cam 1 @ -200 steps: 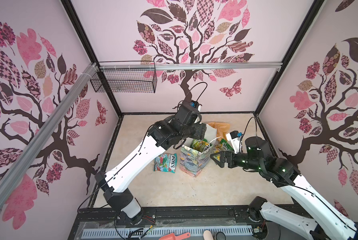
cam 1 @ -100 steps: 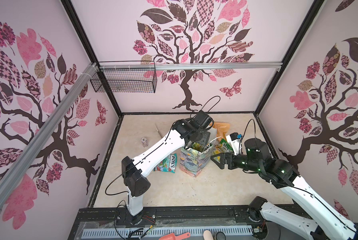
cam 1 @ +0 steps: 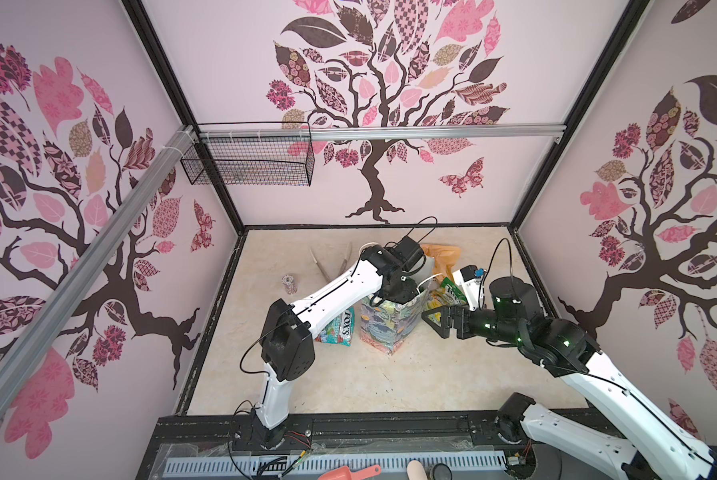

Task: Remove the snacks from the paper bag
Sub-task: 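Lower the left gripper into the bag and grasp the yellow pack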

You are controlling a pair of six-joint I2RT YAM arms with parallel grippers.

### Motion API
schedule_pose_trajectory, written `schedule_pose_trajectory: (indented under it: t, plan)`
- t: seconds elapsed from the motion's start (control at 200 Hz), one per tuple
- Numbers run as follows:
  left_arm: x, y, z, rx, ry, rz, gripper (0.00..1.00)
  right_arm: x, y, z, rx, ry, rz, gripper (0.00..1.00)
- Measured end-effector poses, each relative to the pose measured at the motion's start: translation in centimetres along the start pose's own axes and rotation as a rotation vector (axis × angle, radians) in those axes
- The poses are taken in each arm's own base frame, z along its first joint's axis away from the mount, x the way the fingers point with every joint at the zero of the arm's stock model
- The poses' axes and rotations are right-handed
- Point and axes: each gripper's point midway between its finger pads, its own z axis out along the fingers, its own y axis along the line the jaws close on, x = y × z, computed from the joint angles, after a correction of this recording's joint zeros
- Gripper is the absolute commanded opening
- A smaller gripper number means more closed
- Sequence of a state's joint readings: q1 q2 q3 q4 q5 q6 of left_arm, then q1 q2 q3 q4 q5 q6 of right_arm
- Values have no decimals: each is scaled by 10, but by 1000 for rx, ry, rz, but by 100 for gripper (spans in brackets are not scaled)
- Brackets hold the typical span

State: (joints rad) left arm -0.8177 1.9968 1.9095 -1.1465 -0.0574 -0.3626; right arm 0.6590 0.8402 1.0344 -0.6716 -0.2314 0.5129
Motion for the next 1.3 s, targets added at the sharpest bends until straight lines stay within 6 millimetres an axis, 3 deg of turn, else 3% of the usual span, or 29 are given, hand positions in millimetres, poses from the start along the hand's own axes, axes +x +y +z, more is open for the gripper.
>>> schedule_pose_trajectory:
  t: [0.345, 0.58, 0.725, 0.99, 1.175, 1.3]
  plan:
    - [21, 13, 39, -22, 133, 1, 78, 1, -1, 0, 7, 4, 2, 100]
    - [43, 26, 81, -74, 260, 19, 78, 1, -2, 0, 8, 5, 2, 100]
    - [49, 28, 89, -82, 283, 23, 61, 1, -2, 0, 9, 5, 2, 100]
    - [47, 28, 84, -80, 274, 17, 9, 3, -4, 0, 19, 9, 3, 100]
    - [40, 28, 69, -72, 235, 18, 0, 3, -4, 0, 21, 11, 4, 99]
    - [33, 29, 54, -68, 196, 16, 0, 3, -4, 0, 20, 11, 4, 100]
